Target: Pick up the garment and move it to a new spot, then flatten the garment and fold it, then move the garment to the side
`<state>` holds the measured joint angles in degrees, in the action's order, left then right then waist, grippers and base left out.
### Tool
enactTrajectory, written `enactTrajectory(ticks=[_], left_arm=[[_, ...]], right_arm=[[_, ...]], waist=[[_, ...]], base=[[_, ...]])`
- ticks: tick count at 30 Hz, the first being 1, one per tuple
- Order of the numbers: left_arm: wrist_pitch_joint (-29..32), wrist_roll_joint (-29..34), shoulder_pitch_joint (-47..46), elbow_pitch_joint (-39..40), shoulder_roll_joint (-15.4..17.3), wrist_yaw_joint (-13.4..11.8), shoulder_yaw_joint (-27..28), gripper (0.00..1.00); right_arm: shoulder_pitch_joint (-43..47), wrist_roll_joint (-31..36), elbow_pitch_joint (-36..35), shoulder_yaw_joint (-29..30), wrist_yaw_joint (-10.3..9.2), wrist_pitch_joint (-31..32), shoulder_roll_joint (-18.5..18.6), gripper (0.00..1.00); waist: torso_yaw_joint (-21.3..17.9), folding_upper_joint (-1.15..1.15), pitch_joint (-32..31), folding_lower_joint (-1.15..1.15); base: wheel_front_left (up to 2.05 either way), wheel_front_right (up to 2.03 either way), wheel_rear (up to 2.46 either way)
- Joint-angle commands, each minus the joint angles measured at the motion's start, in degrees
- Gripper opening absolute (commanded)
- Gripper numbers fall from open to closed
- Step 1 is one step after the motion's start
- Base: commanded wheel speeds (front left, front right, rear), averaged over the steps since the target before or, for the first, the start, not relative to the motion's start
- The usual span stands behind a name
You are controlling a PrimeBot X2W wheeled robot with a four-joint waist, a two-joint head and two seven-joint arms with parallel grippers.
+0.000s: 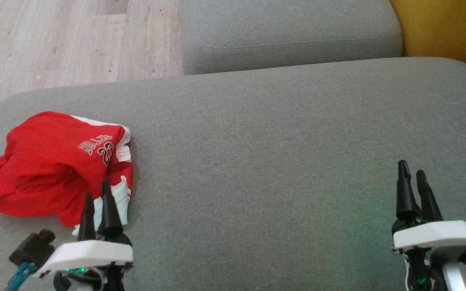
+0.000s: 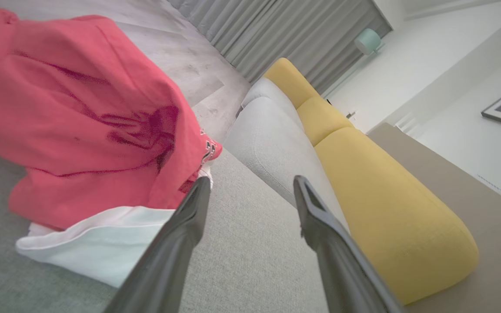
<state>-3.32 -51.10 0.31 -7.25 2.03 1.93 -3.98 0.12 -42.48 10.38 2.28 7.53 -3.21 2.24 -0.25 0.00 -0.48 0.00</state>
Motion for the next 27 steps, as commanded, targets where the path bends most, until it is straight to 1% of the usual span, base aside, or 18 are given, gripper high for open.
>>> enactTrajectory(ticks=[1, 9, 16, 19, 23, 24, 25, 27], left_arm=[[-0.99, 3.11, -1.72, 2.56, 0.56, -0.25, -0.06, 1.00], [-2.33, 11.02, -1.91, 3.66, 1.29, -1.38, -3.53, 1.00], [-3.50, 15.97, -2.38, 4.94, 2.30, -2.90, -6.05, 1.00], [-4.01, 18.22, -2.23, 3.86, 3.01, -3.15, -7.32, 1.00], [-4.68, 21.78, -2.69, 3.21, 3.67, -4.56, -8.75, 1.00], [-5.02, 23.86, -2.95, 3.37, 4.23, -5.30, -9.98, 1.00], [-5.02, 23.86, -2.95, 3.37, 4.23, -5.30, -9.98, 1.00], [-5.35, 25.83, -3.18, 3.43, 4.81, -6.22, -11.22, 1.00]], right_arm=[[-1.87, 3.01, -2.48, -1.13, -0.02, -1.03, 0.44, 1.00], [-1.58, 10.16, -3.85, -2.83, -0.02, -2.38, 0.47, 1.00], [-1.48, 15.07, -4.90, -4.52, -0.03, -3.56, 0.49, 1.00], [-1.38, 18.13, -4.95, -4.72, -0.03, -4.07, 0.50, 1.00], [-1.36, 22.20, -4.98, -5.14, -0.03, -4.74, 0.51, 1.00], [-1.42, 24.23, -5.02, -5.18, -0.03, -5.08, 0.52, 1.00], [-1.42, 24.23, -5.02, -5.18, -0.03, -5.08, 0.52, 1.00], [-1.45, 26.14, -4.94, -4.92, -0.03, -5.42, 0.52, 1.00]], waist=[[-0.01, 0.00, -0.03, 0.00], [-0.35, 0.00, -0.03, 0.00], [-0.65, 0.00, 0.23, 0.00], [-0.65, 0.00, 0.20, 0.00], [-0.62, 0.00, 0.14, 0.00], [-0.57, 0.00, 0.13, 0.00], [-0.57, 0.00, 0.13, 0.00], [-0.49, 0.00, 0.13, 0.00]], base=[[0.00, 0.00, 0.00], [0.00, 0.00, 0.00], [0.00, 0.00, 0.00], [0.00, 0.00, 0.00], [0.00, 0.00, 0.00], [0.00, 0.00, 0.00], [0.00, 0.00, 0.00], [0.00, 0.00, 0.00]])
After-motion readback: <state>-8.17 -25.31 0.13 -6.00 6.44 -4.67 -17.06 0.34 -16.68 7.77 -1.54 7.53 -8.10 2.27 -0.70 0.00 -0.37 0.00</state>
